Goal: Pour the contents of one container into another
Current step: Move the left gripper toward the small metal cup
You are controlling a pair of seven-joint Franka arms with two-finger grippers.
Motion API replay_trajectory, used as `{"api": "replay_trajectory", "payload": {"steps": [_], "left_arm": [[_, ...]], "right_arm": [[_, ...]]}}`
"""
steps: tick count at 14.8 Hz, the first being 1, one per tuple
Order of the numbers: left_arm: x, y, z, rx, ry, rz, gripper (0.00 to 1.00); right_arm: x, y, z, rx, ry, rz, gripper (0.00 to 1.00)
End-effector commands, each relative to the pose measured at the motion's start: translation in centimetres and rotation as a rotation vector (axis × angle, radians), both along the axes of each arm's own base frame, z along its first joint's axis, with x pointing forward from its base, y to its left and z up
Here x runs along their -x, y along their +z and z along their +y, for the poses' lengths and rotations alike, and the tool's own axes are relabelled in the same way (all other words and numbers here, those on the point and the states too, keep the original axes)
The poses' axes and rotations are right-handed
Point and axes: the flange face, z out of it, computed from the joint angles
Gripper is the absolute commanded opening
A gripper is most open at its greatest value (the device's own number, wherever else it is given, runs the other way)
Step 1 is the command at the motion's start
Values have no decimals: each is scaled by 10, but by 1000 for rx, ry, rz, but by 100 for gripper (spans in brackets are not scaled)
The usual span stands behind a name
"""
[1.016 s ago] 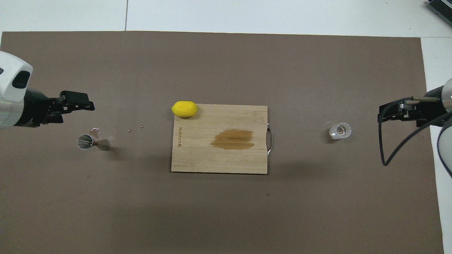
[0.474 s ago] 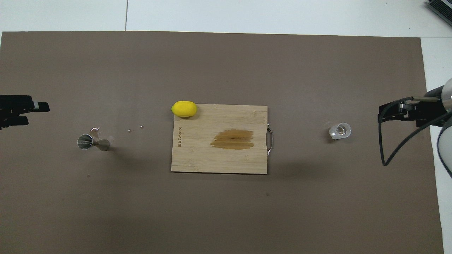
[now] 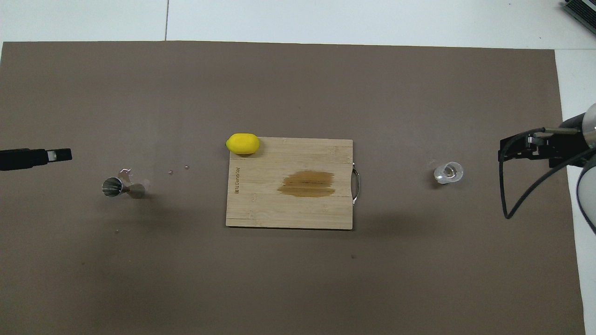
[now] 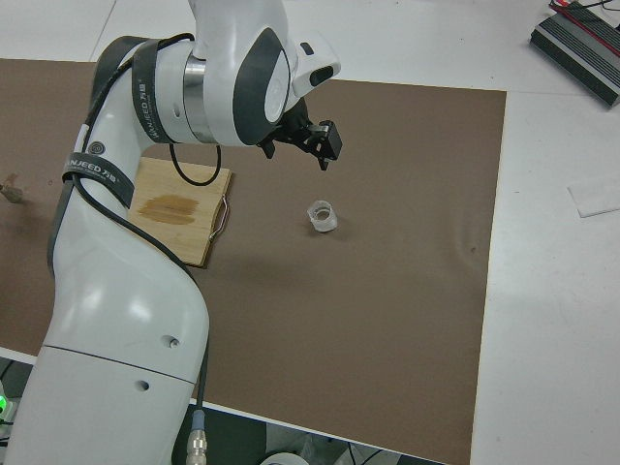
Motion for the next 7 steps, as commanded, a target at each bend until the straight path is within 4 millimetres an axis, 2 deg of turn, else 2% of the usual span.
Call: {"api": "replay_trajectory", "payload": {"steps": [1, 4, 7], "left_arm": [[11, -23, 9, 32, -98, -140, 100], [24, -40, 34, 0, -232, -307, 100], [29, -72, 52, 96, -317, -439, 100]], "right_arm": [[7, 2, -2, -23, 6, 9, 100], [7, 2, -2, -23, 6, 9, 100], [7, 2, -2, -23, 6, 9, 100]]}}
